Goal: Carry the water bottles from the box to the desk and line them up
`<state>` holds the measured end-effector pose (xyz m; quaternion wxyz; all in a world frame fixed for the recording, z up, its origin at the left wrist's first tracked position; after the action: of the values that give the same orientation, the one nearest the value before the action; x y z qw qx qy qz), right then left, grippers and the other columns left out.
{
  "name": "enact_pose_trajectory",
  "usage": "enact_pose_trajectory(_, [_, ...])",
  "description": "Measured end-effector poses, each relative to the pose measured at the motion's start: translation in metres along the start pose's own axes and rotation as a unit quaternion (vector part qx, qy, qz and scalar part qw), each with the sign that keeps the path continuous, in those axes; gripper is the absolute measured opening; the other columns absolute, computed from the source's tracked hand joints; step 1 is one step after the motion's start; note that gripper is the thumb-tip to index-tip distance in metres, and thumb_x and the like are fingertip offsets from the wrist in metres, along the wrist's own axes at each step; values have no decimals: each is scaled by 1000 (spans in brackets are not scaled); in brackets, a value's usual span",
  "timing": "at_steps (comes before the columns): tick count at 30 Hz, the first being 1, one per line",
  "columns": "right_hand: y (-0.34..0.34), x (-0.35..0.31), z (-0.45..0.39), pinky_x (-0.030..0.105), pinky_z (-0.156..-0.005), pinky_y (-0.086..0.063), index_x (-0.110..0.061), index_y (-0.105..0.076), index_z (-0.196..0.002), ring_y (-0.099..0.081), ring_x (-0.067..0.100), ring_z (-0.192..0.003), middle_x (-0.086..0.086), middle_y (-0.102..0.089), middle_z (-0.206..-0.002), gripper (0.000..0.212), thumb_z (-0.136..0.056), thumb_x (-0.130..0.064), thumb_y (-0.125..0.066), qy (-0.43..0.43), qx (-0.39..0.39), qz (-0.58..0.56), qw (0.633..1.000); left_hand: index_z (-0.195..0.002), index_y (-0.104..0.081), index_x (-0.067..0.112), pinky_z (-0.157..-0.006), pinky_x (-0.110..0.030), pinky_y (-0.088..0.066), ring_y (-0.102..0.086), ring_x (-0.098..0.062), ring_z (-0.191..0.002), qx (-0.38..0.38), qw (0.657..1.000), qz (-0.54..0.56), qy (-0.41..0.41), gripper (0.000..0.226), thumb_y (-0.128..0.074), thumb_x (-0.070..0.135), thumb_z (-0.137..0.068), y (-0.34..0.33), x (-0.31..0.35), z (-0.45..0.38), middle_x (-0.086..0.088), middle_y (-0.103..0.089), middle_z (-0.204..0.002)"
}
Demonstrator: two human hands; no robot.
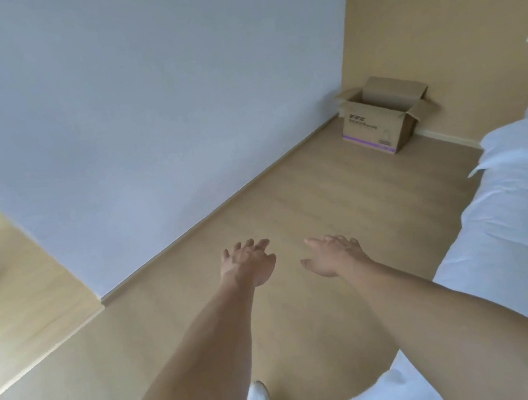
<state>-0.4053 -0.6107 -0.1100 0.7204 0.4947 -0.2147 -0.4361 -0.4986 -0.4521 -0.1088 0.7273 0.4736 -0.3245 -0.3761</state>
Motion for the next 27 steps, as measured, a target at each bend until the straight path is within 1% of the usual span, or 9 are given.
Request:
enact_pose_trajectory(6, [52,-13,-90,47,-118,-22,-35,-26,-156,-27,26,-147,4,-33,-159,64,-98,-61,-38,-97,-5,-19,995,-157,-26,36,-121,-49,-18,-26,-25,-147,-17,995,-31,-93,54,-29,43,-103,50,-7,-118,1,-33,-159])
enact_pose_trajectory(10, [84,-24,-136,47,-117,-22,-36,-25,-156,-26,25,-148,2,-33,-160,65,-98,-61,-37,-133,6,-32,991,-158,-25,35,-121,-49,-18,-26,-26,-148,-18,989,-48,-135,55,-29,42,-104,85,-12,-182,0,-34,-159])
enact_pose_trajectory(14, [107,-20,-176,48,-116,-23,-36,-26,-156,-27,26,-148,3,-34,-159,64,-98,-61,-38,-168,9,-42,985,-158,-26,35,-120,-48,-20,-28,-25,-147,-20,983,-54,-174,55,-29,41,-103,106,-4,-236,0,-34,-159])
enact_pose_trajectory(20, [131,-2,-245,49,-118,-20,-37,-22,-157,-24,26,-149,3,-30,-161,67,-97,-63,-38,-205,4,-63,977,-158,-25,35,-121,-49,-18,-27,-25,-147,-25,976,-63,-206,55,-30,41,-103,123,13,-316,0,-33,-160])
enact_pose_trajectory(27, [164,23,-365,48,-118,-19,-36,-26,-156,-24,26,-149,3,-30,-161,67,-96,-63,-40,-195,2,-105,975,-158,-24,36,-122,-50,-15,-24,-25,-149,-29,975,-89,-201,55,-29,41,-104,157,32,-432,0,-30,-162])
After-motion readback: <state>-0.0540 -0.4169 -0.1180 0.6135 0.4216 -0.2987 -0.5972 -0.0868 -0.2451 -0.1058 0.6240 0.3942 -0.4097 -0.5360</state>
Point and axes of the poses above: each hand's wrist, its own z-axis away from the middle knuckle, its own y-axis out of the back of the hand, x = y × z, the point moved 2 cm from there along -z, towards the middle knuckle
